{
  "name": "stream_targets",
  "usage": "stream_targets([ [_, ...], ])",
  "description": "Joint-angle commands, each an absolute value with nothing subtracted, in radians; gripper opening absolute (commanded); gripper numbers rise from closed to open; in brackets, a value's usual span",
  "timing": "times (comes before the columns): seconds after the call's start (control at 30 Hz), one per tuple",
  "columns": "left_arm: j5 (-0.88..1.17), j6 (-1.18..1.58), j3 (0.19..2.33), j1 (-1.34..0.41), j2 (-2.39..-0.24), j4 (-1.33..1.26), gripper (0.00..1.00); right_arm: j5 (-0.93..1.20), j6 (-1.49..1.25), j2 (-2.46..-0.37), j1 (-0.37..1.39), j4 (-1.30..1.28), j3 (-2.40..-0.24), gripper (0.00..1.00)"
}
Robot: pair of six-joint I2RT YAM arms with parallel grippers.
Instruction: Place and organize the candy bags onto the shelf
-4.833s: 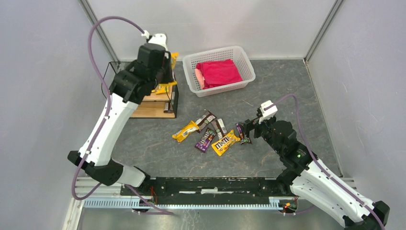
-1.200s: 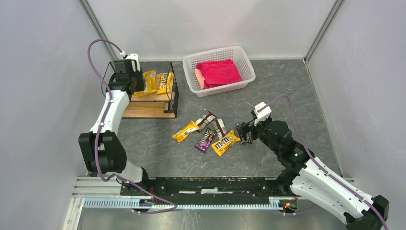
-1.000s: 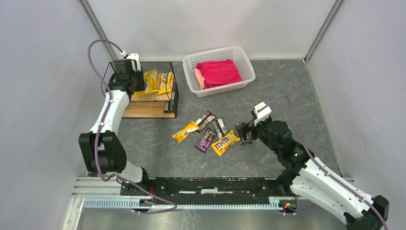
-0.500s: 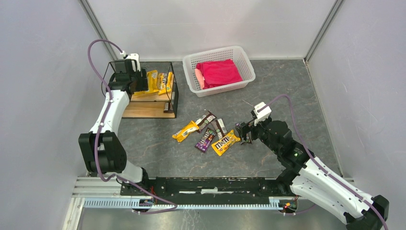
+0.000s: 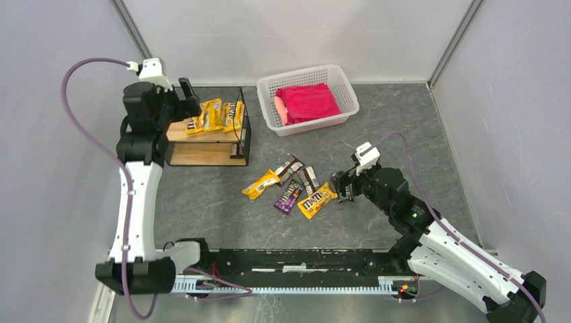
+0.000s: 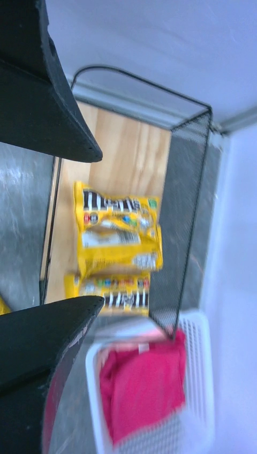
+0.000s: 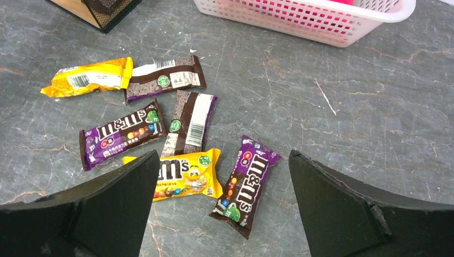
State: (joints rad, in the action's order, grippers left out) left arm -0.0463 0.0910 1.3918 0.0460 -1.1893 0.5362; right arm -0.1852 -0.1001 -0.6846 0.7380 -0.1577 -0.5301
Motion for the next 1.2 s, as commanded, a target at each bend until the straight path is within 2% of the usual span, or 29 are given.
stream_targets([
  [0.0,0.204,0.219,1.335,0.046,-1.095,0.557,1.0,-0.203,-0.115,-0.68,0.742,-0.15,-0.592,0.98],
  [0.2,0.551,0.351,1.137,0.036,-0.996,0.454,1.0,-0.2,-0.139,-0.684,0.741,-0.16,-0.599,0.98],
  [0.27,0.59,0.386,1.06,-0.003,-0.958,0.408,1.0,-0.203,-0.144,-0.686,0.742,-0.162,-0.6,0.98],
  [0.37,0.504,0.395,0.968,-0.17,-0.906,0.382,1.0,-0.217,-0.15,-0.686,0.742,-0.163,-0.602,0.98],
  [0.53,0.239,0.417,0.869,-0.543,-0.888,0.332,1.0,-0.24,-0.162,-0.703,0.742,-0.17,-0.618,0.98],
  [0.73,-0.067,0.427,0.849,-0.882,-1.054,0.31,1.0,-0.281,-0.18,-0.706,0.742,-0.19,-0.632,0.98],
  [0.83,-0.125,0.477,0.879,-0.943,-1.171,0.267,0.99,-0.332,-0.181,-0.689,0.742,-0.216,-0.641,0.98],
  [1.0,-0.061,0.497,0.902,-0.962,-1.327,0.159,1.0,-0.433,-0.156,-0.607,0.743,-0.253,-0.652,0.98],
  [1.17,-0.083,0.449,1.015,-1.015,-1.516,0.197,1.0,-0.467,-0.127,-0.547,0.742,-0.254,-0.644,0.98],
])
